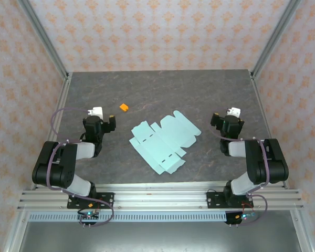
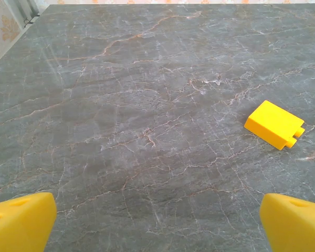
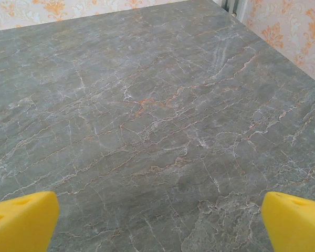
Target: Fold the paper box
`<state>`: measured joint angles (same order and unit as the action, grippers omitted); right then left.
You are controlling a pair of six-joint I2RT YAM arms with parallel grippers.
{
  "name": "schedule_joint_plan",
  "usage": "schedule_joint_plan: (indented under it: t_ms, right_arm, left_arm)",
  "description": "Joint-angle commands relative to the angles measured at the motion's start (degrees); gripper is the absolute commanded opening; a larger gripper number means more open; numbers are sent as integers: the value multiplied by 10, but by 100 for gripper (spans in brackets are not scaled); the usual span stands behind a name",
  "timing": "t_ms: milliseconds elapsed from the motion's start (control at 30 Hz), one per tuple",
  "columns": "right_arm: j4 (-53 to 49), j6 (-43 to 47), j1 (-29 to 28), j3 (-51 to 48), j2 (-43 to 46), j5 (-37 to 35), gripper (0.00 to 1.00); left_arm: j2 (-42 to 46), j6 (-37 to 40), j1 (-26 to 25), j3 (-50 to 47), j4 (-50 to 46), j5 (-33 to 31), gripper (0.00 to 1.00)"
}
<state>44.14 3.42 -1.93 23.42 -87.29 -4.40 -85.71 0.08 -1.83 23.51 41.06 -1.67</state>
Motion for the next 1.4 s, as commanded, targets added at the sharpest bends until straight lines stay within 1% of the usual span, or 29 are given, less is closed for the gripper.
schedule_joint_plan:
  t_ms: [0,867,933,967,1033,1100,1167,1233,1300,1333,1367]
  right_arm:
    - [-1,-8,0,7,2,9,99]
    - [-1,-8,0,7,3,10,99]
    - [-11,-12,0,10,10,-1,99]
    - [-25,-17,0,14,19,-10,99]
    - [-66,-28,0,22,51,-41,99]
    - [-151,-62,0,43,99,-100,99]
    - [-209,-104,0,55,145,-152,99]
    - [-254,-149,-1,59,191,-197,99]
    - [-355,-204,0,85,251,-228,99]
    - [-400,-232,0,101,268,-225,99]
    - [-441,-254,0,115,287,-198,99]
  left_arm:
    - [0,8,4,11,11,4,100]
    - [0,8,4,11,11,5,100]
    - [4,6,4,15,2,-1,100]
    - [15,4,4,28,-26,-6,100]
    - [49,-1,5,69,-133,-15,100]
    - [78,-5,5,102,-215,-34,100]
    - [110,-36,5,114,-261,-56,100]
    - [143,-78,5,134,-316,-61,100]
    - [172,-136,4,163,-376,-42,100]
    - [179,-170,4,174,-398,-26,100]
    - [183,-206,4,186,-415,11,100]
